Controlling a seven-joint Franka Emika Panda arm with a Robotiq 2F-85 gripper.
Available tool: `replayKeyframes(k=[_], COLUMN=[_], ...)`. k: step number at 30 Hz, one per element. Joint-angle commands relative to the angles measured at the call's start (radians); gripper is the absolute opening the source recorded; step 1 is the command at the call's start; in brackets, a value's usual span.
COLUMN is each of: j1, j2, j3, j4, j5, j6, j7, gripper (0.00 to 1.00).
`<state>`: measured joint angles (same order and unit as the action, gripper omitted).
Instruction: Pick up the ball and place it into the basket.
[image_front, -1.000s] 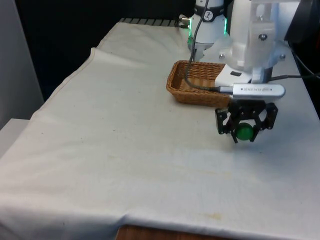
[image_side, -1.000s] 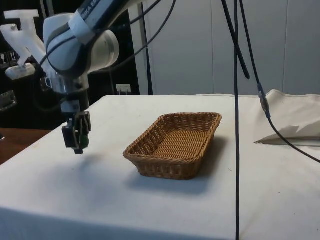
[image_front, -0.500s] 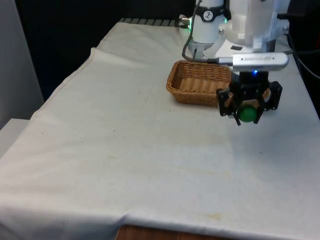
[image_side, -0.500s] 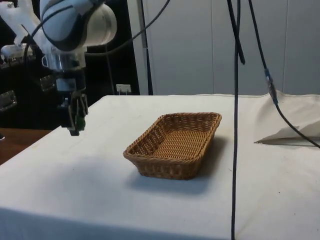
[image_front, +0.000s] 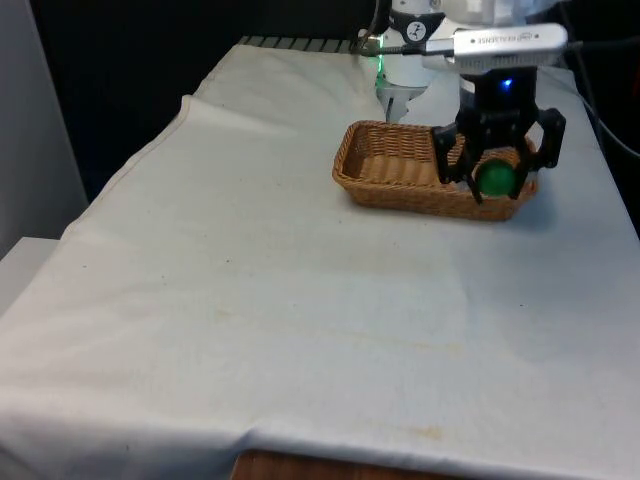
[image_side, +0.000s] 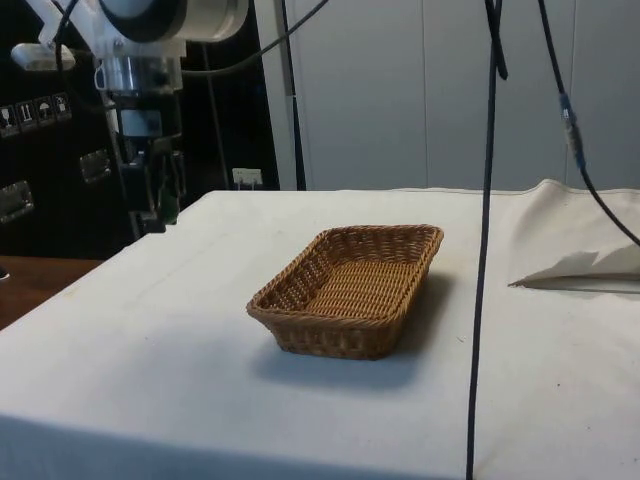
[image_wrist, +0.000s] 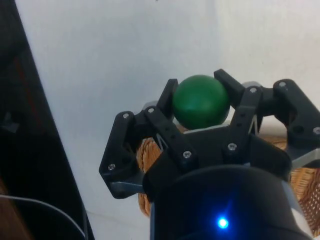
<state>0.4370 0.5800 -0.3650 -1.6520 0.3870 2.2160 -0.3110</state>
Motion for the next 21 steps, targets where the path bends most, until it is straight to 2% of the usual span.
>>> replayKeyframes(k=[1, 2, 3, 4, 9, 10, 11, 18, 19, 20, 21], j1=[0.009, 0.001, 0.009, 0.011, 0.015, 0.006, 0.017, 0.026, 0.017, 0.027, 0.029], j2=[-0.016, -0.006, -0.023, -0.030, -0.061, -0.052, -0.074, -0.123, -0.116, -0.129, -0.135], j3=[-0.007, 0.000, -0.008, -0.008, -0.007, 0.000, -0.006, -0.007, 0.000, -0.007, -0.006], j4=[-0.017, -0.006, -0.023, -0.030, -0.063, -0.052, -0.077, -0.135, -0.125, -0.143, -0.150], j5=[-0.011, -0.001, -0.012, -0.014, -0.027, -0.018, -0.035, -0.057, -0.047, -0.060, -0.064], j6=[0.000, 0.000, 0.000, 0.000, 0.001, -0.001, 0.001, 0.008, 0.000, 0.009, 0.010], j7=[0.013, 0.001, 0.014, 0.016, 0.027, 0.016, 0.033, 0.055, 0.043, 0.058, 0.062], gripper=[0.00, 0.00, 0.00, 0.00, 0.00, 0.00, 0.00, 0.00, 0.00, 0.00, 0.00])
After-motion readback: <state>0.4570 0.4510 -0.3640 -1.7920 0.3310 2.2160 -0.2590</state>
